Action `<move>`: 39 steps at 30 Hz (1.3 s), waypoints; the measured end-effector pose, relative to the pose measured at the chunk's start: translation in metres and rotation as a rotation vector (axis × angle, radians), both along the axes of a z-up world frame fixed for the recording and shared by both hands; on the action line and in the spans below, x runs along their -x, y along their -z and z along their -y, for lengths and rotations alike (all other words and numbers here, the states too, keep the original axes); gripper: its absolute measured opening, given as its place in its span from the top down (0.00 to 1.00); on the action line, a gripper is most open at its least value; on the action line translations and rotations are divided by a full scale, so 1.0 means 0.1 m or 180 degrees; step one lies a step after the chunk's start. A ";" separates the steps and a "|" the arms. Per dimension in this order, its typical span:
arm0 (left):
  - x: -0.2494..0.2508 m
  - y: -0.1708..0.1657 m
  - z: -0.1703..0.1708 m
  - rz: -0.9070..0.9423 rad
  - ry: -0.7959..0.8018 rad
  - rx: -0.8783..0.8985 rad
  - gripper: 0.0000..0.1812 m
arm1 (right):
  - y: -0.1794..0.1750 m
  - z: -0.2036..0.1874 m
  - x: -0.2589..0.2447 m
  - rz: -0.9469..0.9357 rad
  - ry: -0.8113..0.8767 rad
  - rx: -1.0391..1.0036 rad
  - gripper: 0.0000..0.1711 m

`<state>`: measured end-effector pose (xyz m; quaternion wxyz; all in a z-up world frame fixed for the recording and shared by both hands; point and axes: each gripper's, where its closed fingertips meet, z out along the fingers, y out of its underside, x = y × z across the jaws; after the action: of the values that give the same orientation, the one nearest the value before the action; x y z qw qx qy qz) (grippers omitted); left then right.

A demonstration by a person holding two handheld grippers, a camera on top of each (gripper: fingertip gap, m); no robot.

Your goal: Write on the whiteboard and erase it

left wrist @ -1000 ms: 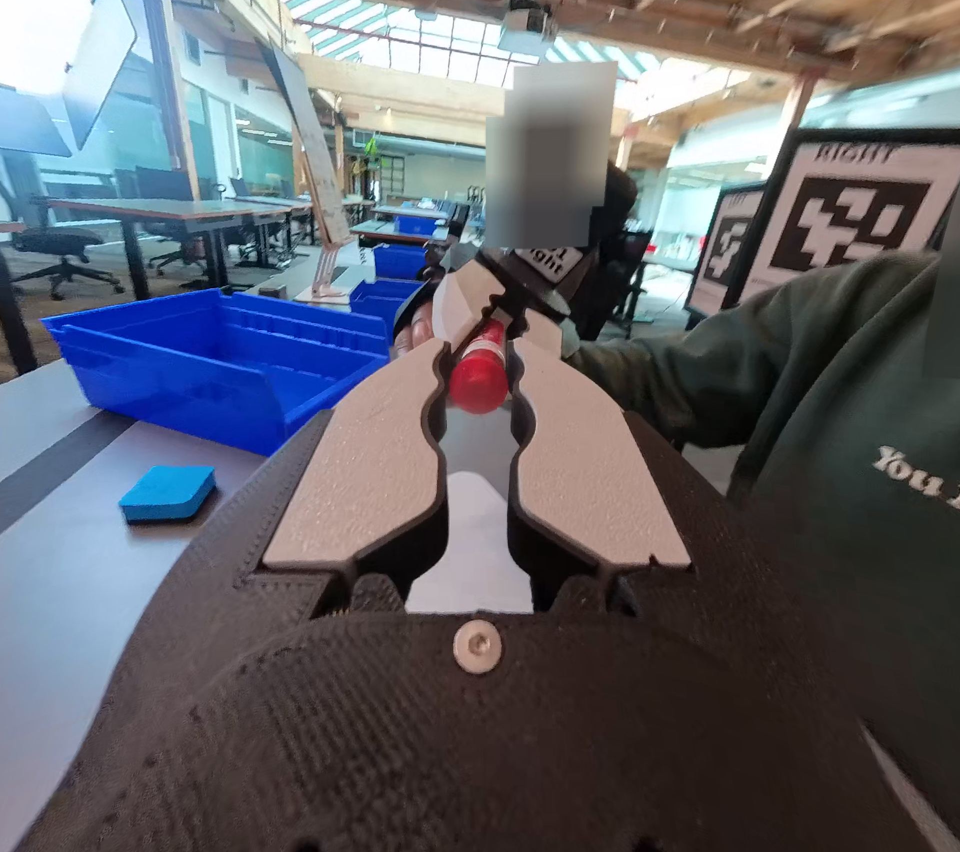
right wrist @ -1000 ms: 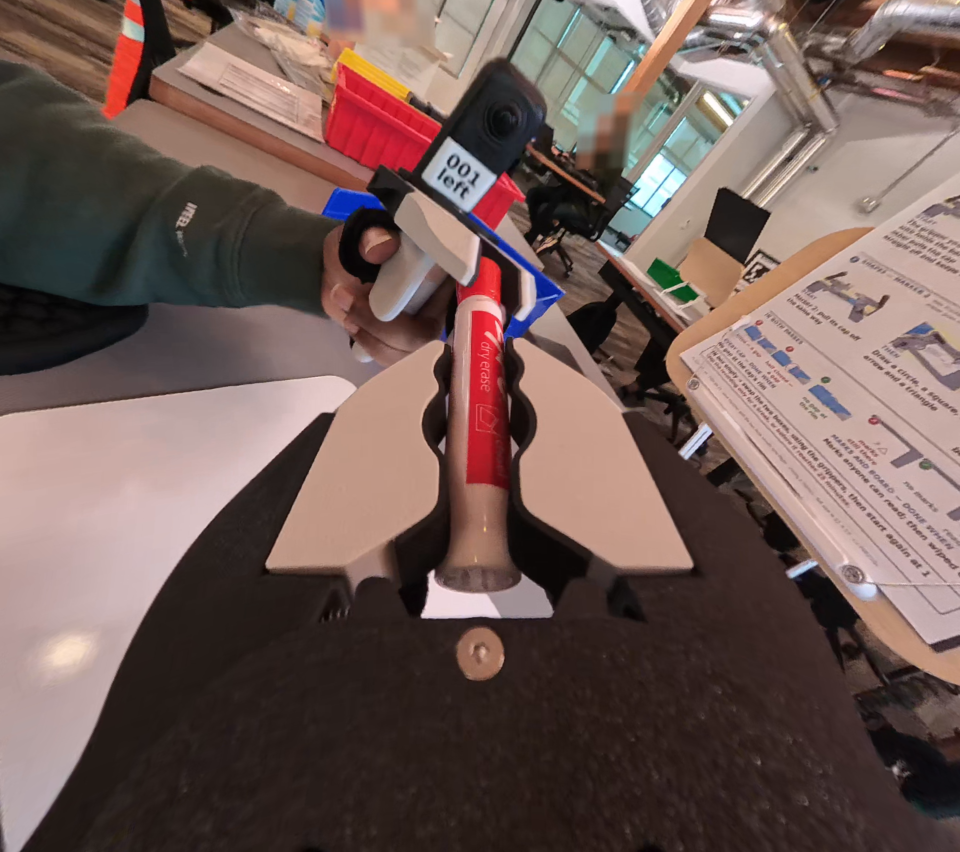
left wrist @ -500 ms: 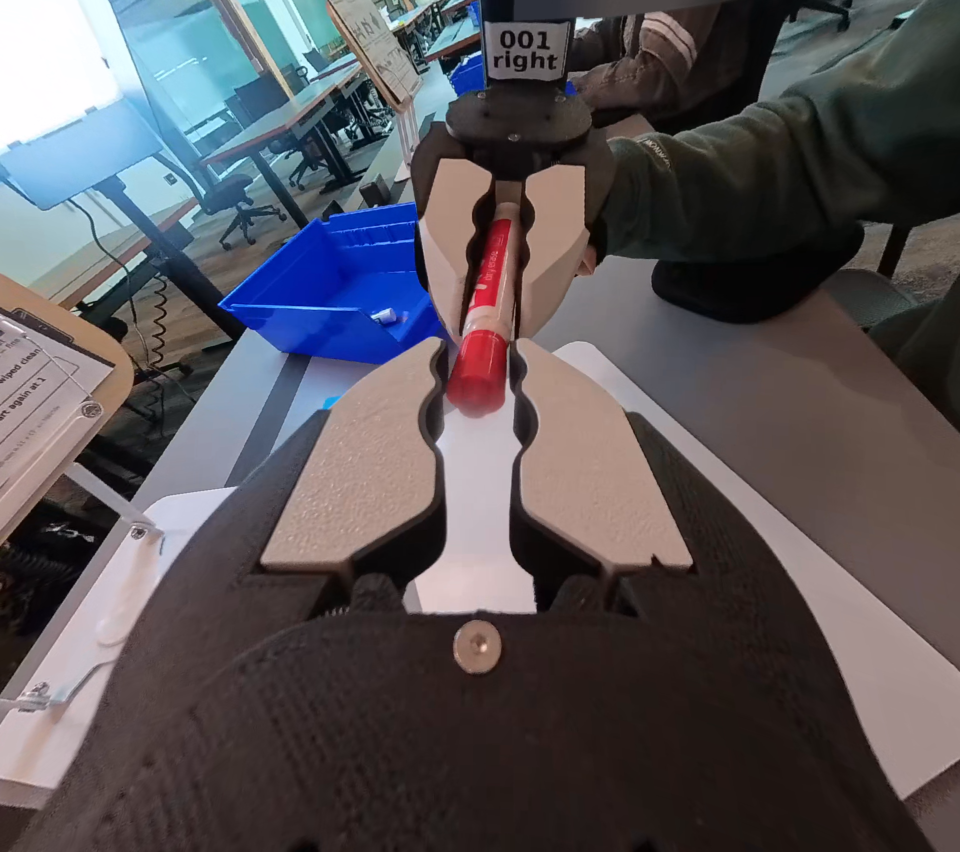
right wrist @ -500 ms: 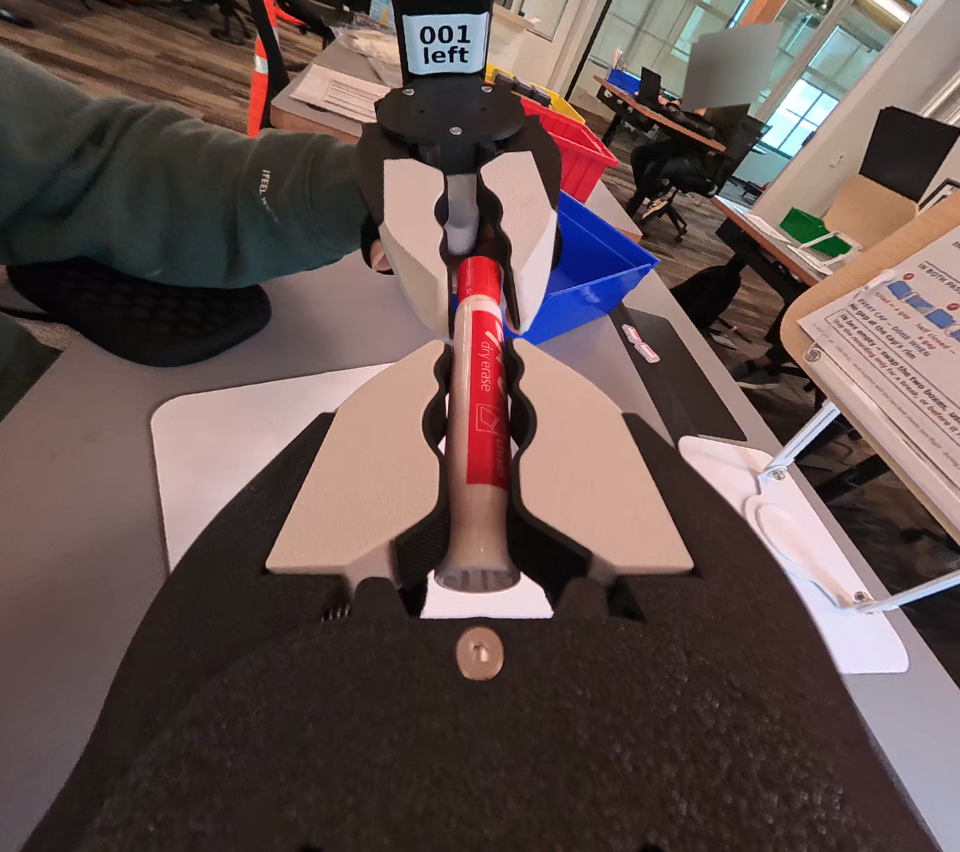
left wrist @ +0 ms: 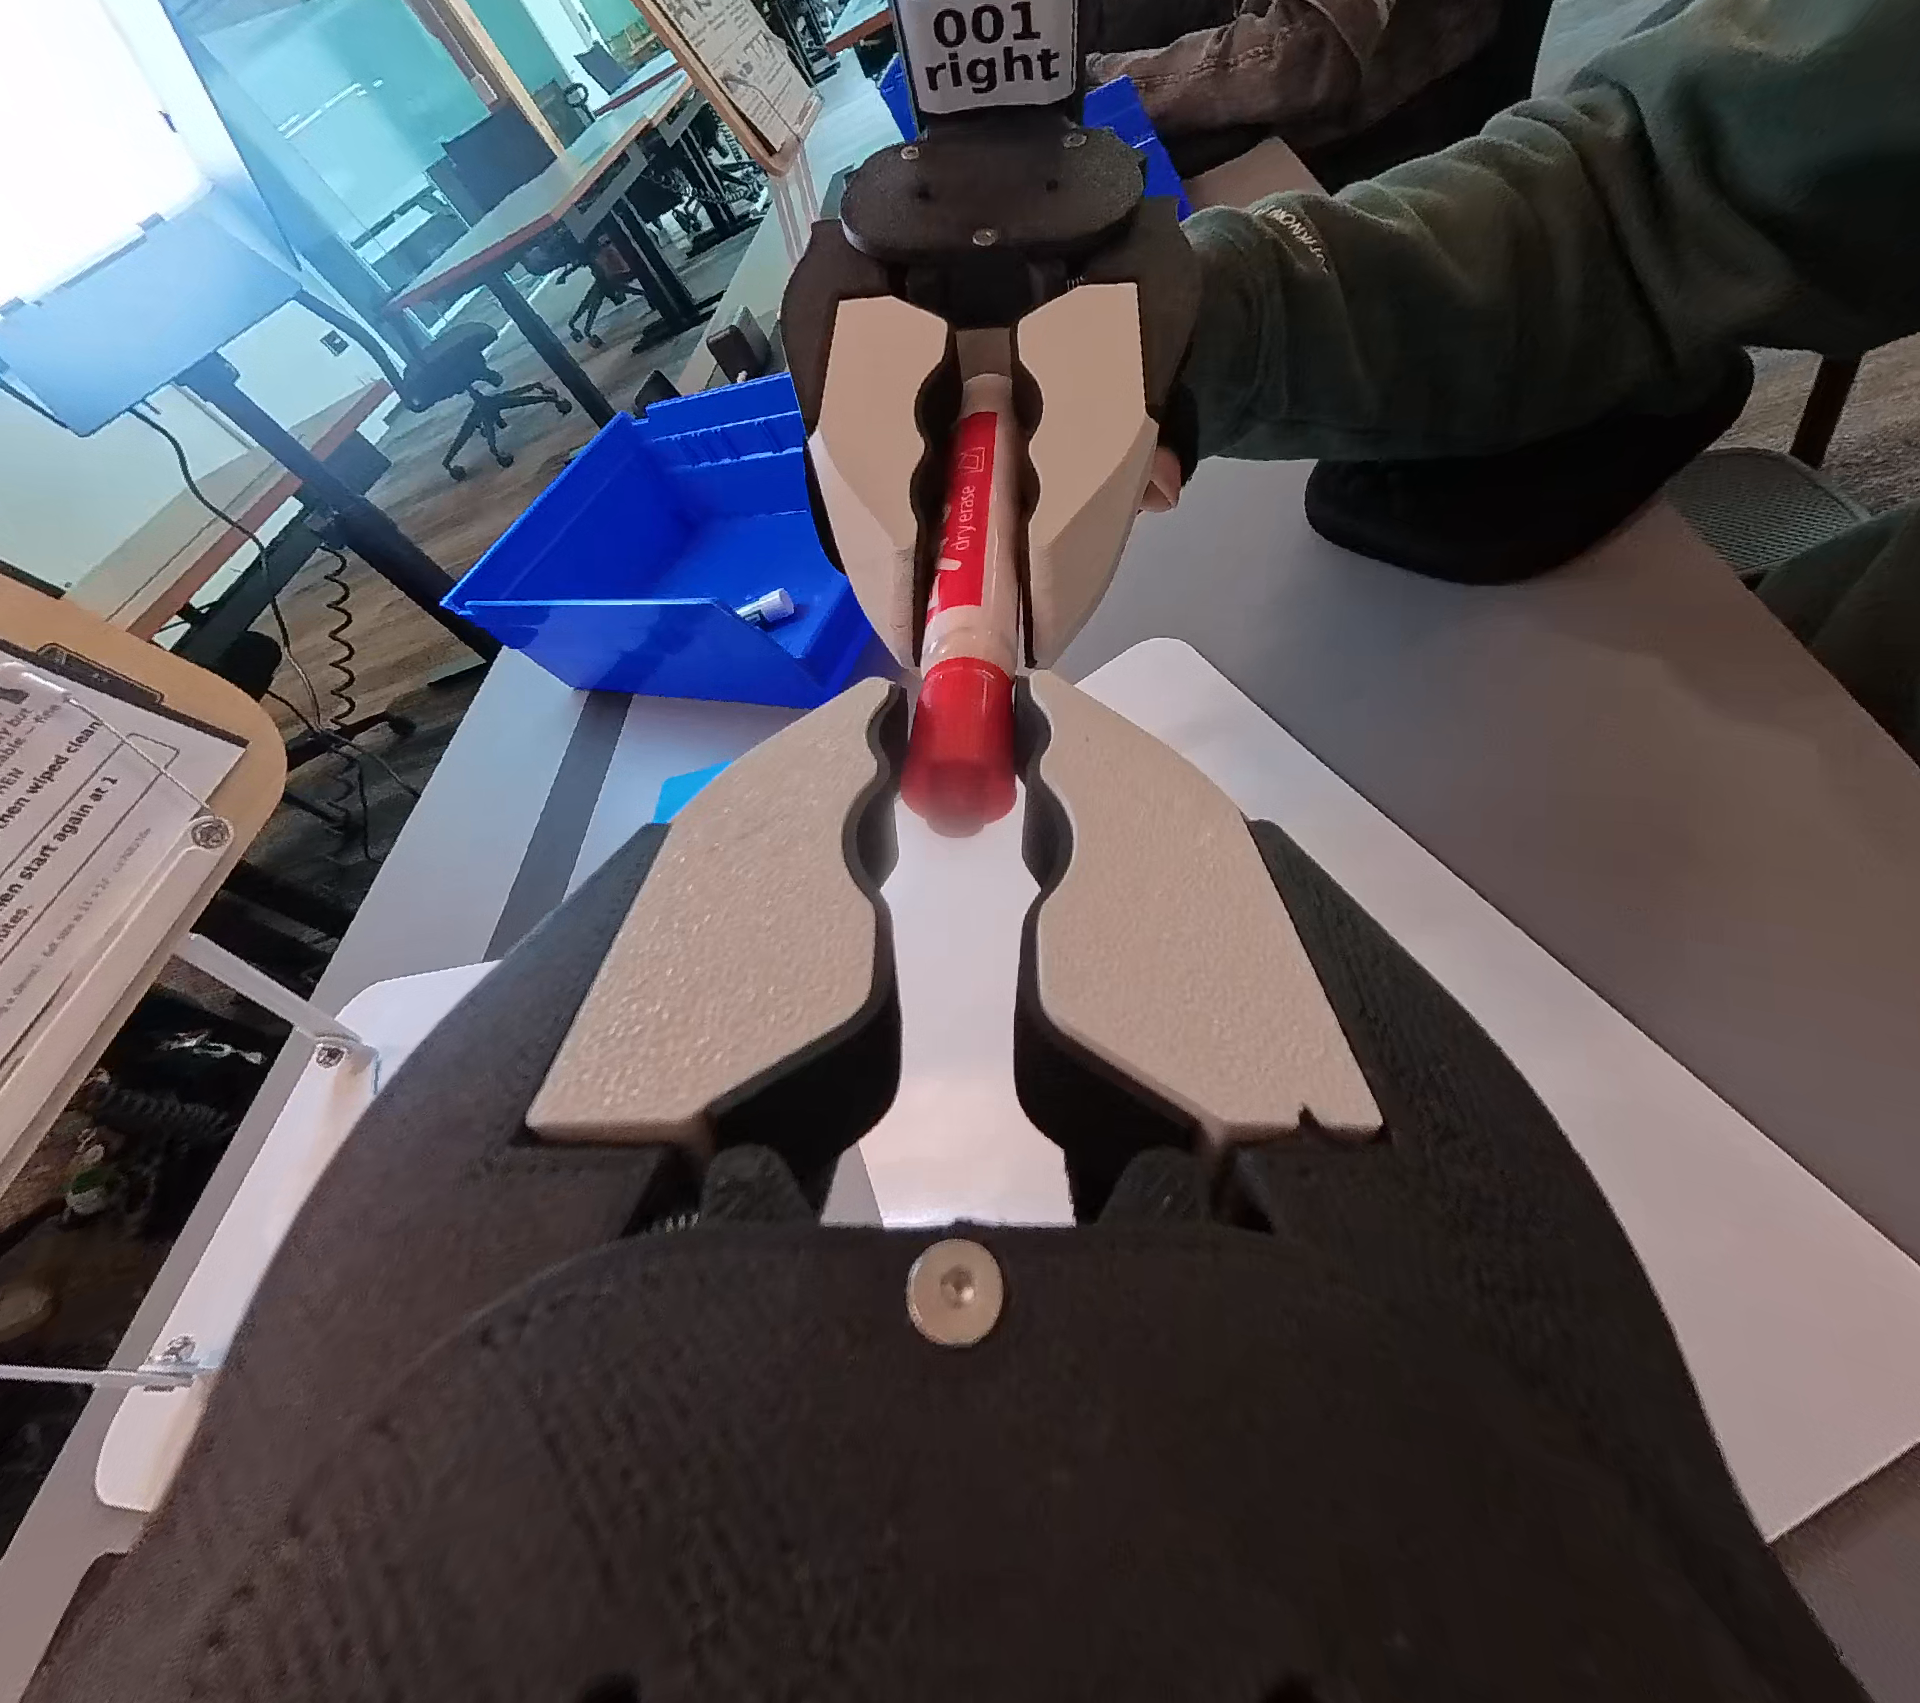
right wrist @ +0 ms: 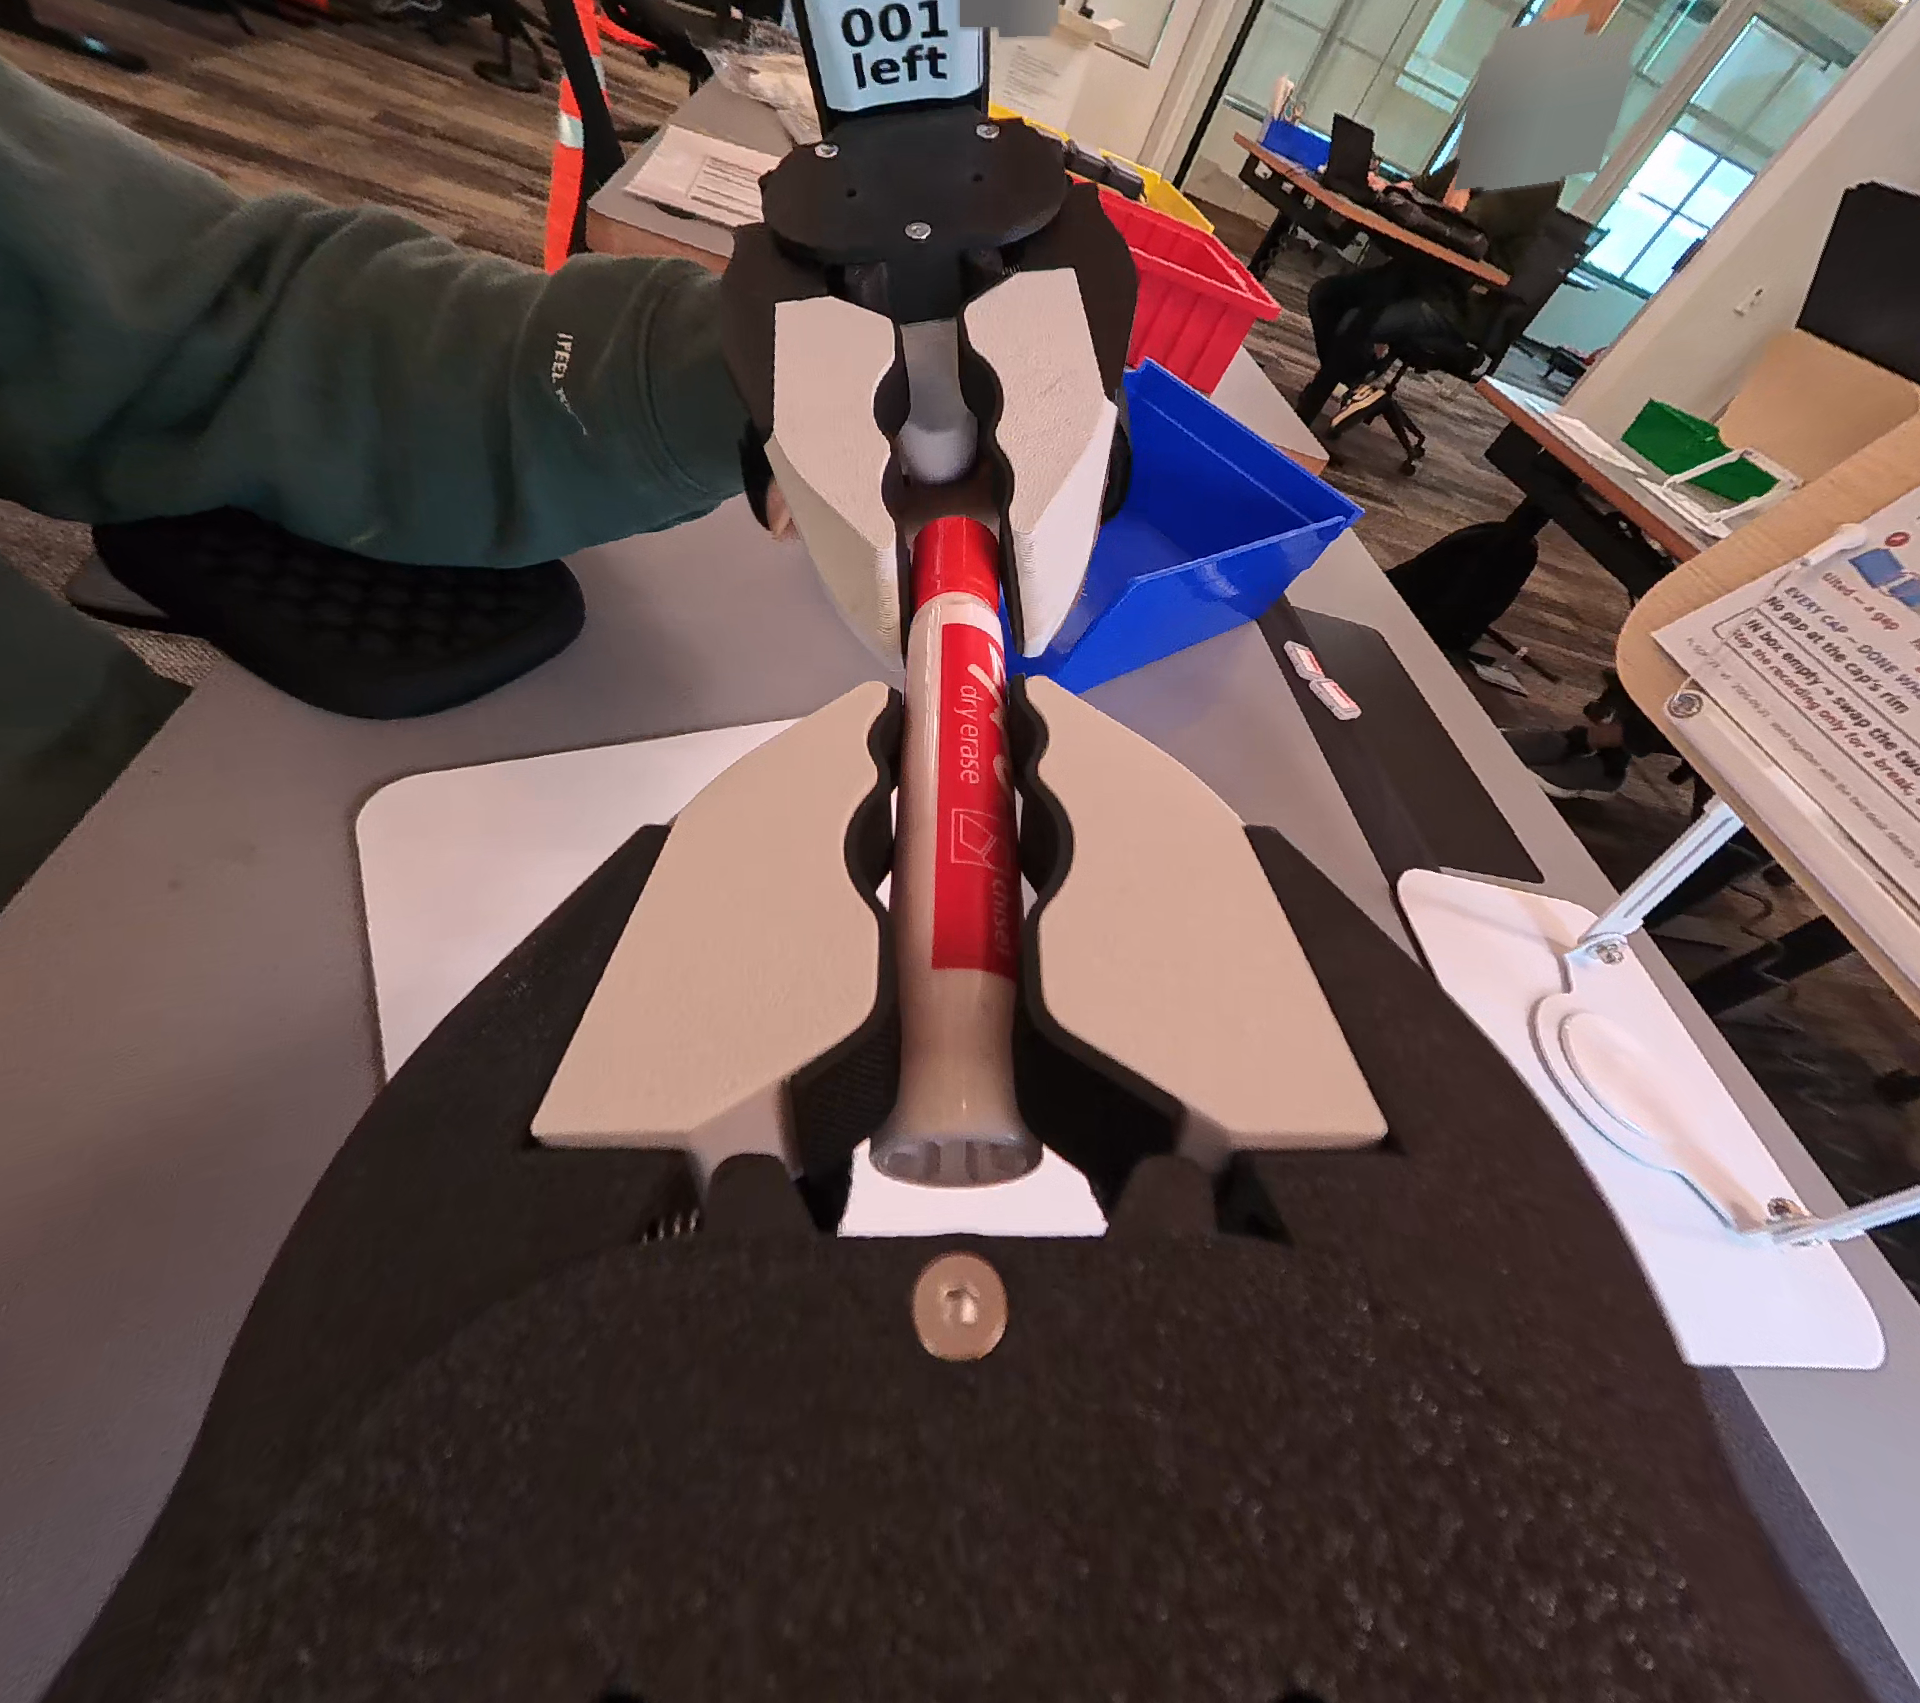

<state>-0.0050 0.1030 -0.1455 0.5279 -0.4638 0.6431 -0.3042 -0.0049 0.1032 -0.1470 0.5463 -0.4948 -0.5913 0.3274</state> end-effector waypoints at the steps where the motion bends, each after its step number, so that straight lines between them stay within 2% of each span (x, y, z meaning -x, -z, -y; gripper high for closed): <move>1: 0.00 -0.01 0.01 0.0003 0.0013 0.0000 0.89 | -0.01 0.01 0.00 -0.0006 -0.0011 0.0001 0.89; 10: 0.06 -0.16 0.10 0.0225 0.0189 0.0118 0.89 | -0.14 0.11 0.04 -0.0127 -0.0067 -0.0077 0.88; 13: 0.14 -0.25 0.08 0.0400 0.0221 0.0220 0.89 | -0.23 0.10 0.00 -0.0206 -0.0030 -0.0091 0.81; 18: 0.20 -0.38 0.12 0.0671 0.0404 0.0433 0.89 | -0.29 0.07 -0.06 -0.0245 0.0055 -0.0193 0.75; 23: 0.12 -0.28 0.16 0.0614 0.0550 0.0604 0.89 | -0.20 0.11 0.09 -0.0096 0.0114 -0.0417 0.73; 29: 0.05 -0.22 0.20 0.0560 0.0630 0.0704 0.89 | -0.12 0.12 0.21 -0.0044 0.0149 -0.0529 0.78; 39: 0.06 -0.16 0.15 0.0543 0.0628 0.0832 0.89 | -0.10 0.10 0.22 -0.0069 0.0147 -0.0475 0.75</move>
<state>-0.0114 0.0884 -0.1297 0.4834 -0.4357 0.5934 -0.4737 -0.0270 0.0929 -0.1368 0.5954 -0.4626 -0.5966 0.2750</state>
